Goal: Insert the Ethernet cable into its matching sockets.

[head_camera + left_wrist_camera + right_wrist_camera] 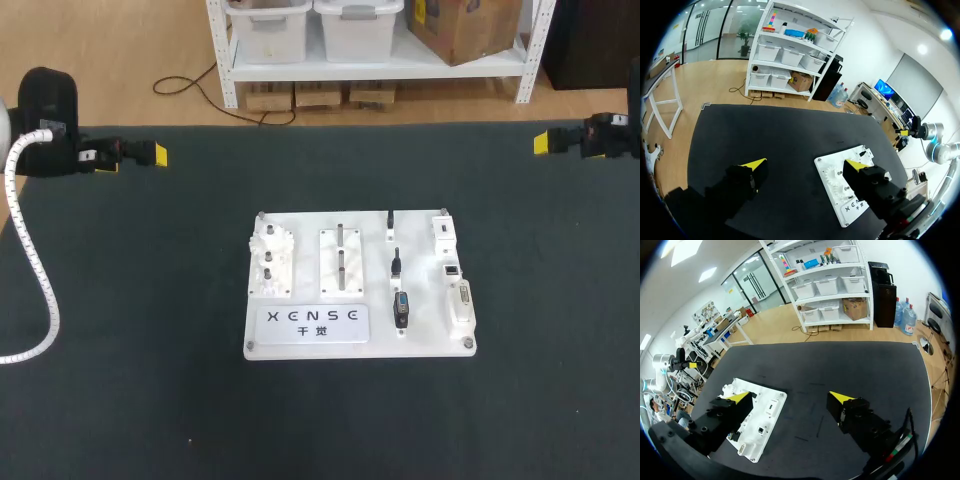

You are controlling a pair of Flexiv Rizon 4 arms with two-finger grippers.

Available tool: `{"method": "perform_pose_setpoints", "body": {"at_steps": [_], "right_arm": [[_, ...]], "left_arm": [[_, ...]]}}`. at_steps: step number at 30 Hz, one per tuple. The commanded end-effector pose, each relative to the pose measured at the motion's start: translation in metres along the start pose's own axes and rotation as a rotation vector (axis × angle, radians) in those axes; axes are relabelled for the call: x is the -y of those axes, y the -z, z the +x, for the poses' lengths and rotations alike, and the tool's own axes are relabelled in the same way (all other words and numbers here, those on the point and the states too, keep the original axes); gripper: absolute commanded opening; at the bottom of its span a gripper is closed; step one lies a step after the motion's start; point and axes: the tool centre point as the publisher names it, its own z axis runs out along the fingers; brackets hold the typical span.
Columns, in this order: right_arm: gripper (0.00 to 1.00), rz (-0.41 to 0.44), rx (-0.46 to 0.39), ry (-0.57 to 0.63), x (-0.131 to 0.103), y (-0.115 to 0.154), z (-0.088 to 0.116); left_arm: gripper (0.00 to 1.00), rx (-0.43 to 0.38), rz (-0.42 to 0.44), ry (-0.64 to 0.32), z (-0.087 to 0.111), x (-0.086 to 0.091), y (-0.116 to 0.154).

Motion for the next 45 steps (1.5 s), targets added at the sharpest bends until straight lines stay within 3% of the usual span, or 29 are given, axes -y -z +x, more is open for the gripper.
{"method": "perform_pose_setpoints", "body": {"at_steps": [1, 11, 15, 22, 27, 31, 37, 45], "right_arm": [[1.00, 0.003, 0.000, 0.000, -0.001, 0.000, 0.000], [1.00, 0.003, 0.000, 0.000, -0.001, 0.000, 0.000], [1.00, 0.003, 0.000, 0.000, -0.001, 0.000, 0.000], [1.00, 0.003, 0.000, 0.000, -0.001, 0.000, 0.000], [1.00, 0.003, 0.000, 0.000, -0.001, 0.000, 0.000], [1.00, 0.003, 0.000, 0.000, -0.001, 0.000, 0.000], [1.00, 0.003, 0.000, 0.000, -0.001, 0.000, 0.000], [1.00, 0.003, 0.000, 0.000, -0.001, 0.000, 0.000]], "left_arm": [[1.00, -0.006, -0.009, 0.002, -0.001, 0.002, 0.000], [1.00, -0.006, -0.009, 0.002, -0.001, 0.002, 0.000], [1.00, 0.014, 0.103, -0.146, -0.001, 0.017, -0.013], [1.00, 0.006, 0.323, -0.443, 0.009, 0.059, -0.039], [1.00, -0.048, 0.436, -0.606, 0.024, 0.088, -0.058], [1.00, -0.046, 0.525, -0.710, 0.036, 0.109, -0.068], [1.00, 0.015, 0.582, -0.838, 0.055, 0.142, -0.073], [1.00, 0.096, 0.591, -0.914, 0.076, 0.162, -0.076]]}}
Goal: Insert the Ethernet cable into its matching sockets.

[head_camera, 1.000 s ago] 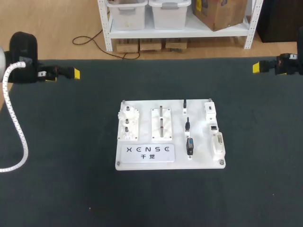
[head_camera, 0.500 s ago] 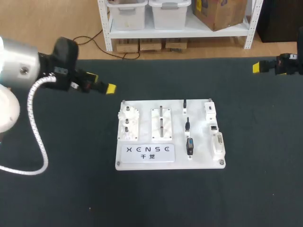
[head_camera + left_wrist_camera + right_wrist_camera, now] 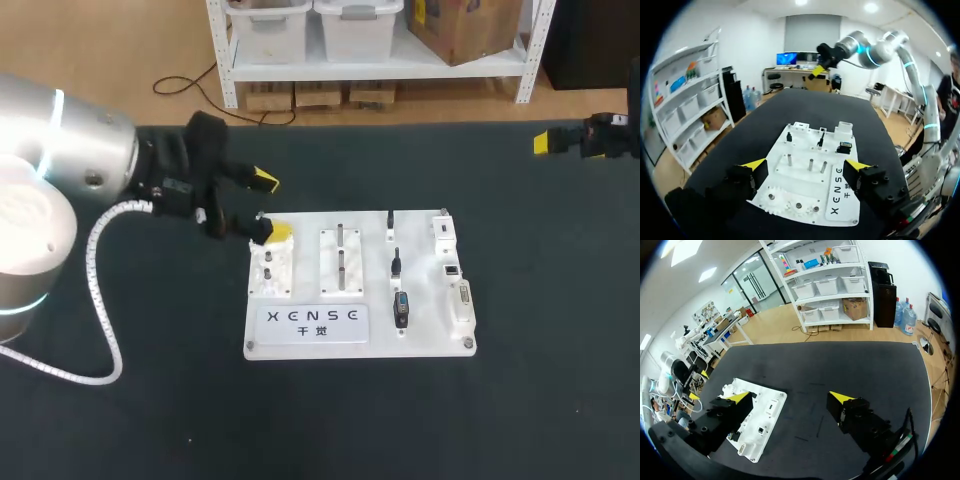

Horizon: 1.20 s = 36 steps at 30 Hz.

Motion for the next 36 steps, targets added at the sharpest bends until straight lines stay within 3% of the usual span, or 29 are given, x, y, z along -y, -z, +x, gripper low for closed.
{"method": "perform_pose_setpoints", "body": {"at_steps": [1, 8, 17, 25, 36], "right_arm": [[1.00, 0.003, 0.000, 0.000, -0.001, 0.001, 0.000], [1.00, 0.003, 0.000, 0.000, -0.001, 0.001, 0.000], [1.00, 0.003, 0.000, 0.000, -0.001, 0.001, 0.000], [1.00, 0.003, 0.000, 0.000, -0.001, 0.001, 0.000], [1.00, 0.003, 0.000, 0.000, -0.001, 0.001, 0.000]], "left_arm": [[1.00, 0.121, 0.002, -0.073, 0.004, 0.006, -0.005], [1.00, 0.142, 0.006, -0.060, 0.007, 0.014, -0.013], [1.00, 0.117, 0.075, -0.074, 0.009, 0.023, -0.025], [1.00, 0.064, 0.095, -0.111, 0.010, 0.023, -0.033], [1.00, 0.064, 0.095, -0.111, 0.010, 0.023, -0.033]]}}
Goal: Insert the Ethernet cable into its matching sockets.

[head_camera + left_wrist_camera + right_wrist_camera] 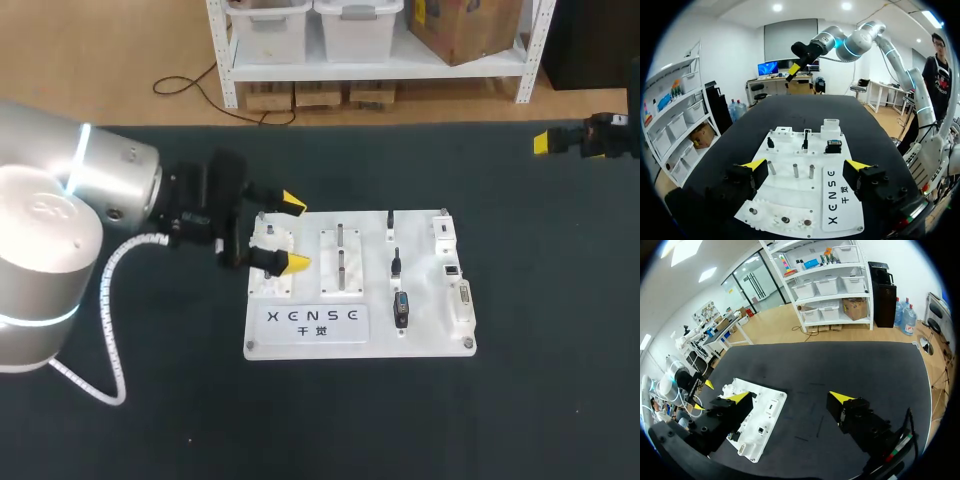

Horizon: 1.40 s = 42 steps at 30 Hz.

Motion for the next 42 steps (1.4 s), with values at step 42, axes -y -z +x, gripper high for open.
{"method": "perform_pose_setpoints", "body": {"at_steps": [42], "right_arm": [[1.00, 0.436, -0.549, -0.009, -0.160, -0.123, 0.105]], "left_arm": [[1.00, 0.000, 0.003, 0.000, 0.000, -0.002, 0.000]]}}
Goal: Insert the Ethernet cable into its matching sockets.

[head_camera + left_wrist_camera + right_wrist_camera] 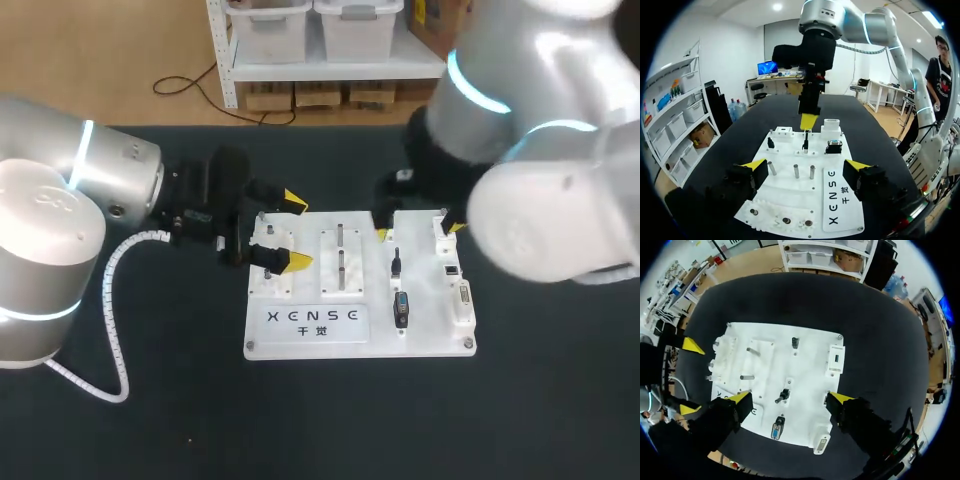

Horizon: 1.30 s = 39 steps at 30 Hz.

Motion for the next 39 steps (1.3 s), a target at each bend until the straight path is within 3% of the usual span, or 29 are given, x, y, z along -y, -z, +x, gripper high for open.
{"method": "perform_pose_setpoints", "body": {"at_steps": [1, 18, 20, 23, 27, 29, 33, 36, 39], "right_arm": [[1.00, 0.123, -0.016, -0.002, -0.008, -0.018, -0.007], [1.00, 0.142, -0.073, -0.043, -0.011, -0.046, 0.005], [0.85, 0.146, -0.077, -0.042, -0.010, -0.046, 0.006], [0.83, 0.148, -0.083, -0.048, -0.010, -0.048, 0.008], [0.69, 0.142, -0.094, -0.053, -0.009, -0.051, 0.011], [0.68, 0.141, -0.098, -0.053, -0.009, -0.052, 0.011], [0.48, 0.138, -0.104, -0.050, -0.010, -0.054, 0.011], [0.45, 0.135, -0.107, -0.045, -0.010, -0.055, 0.012], [0.27, 0.135, -0.111, -0.041, -0.010, -0.056, 0.012]], "left_arm": [[1.00, 0.005, 0.000, -0.002, 0.002, 0.000, 0.000], [1.00, 0.005, 0.000, -0.002, 0.002, 0.000, 0.000], [1.00, 0.005, 0.000, -0.002, 0.002, 0.000, 0.000], [1.00, 0.005, 0.000, -0.002, 0.002, 0.000, 0.000], [1.00, 0.005, 0.000, -0.002, 0.002, 0.000, 0.000], [1.00, 0.005, 0.000, -0.002, 0.002, 0.000, 0.000], [1.00, 0.005, 0.000, -0.002, 0.002, 0.000, 0.000], [1.00, 0.005, 0.000, -0.002, 0.002, 0.000, 0.000], [1.00, 0.005, 0.000, -0.002, 0.002, 0.000, 0.000]]}}
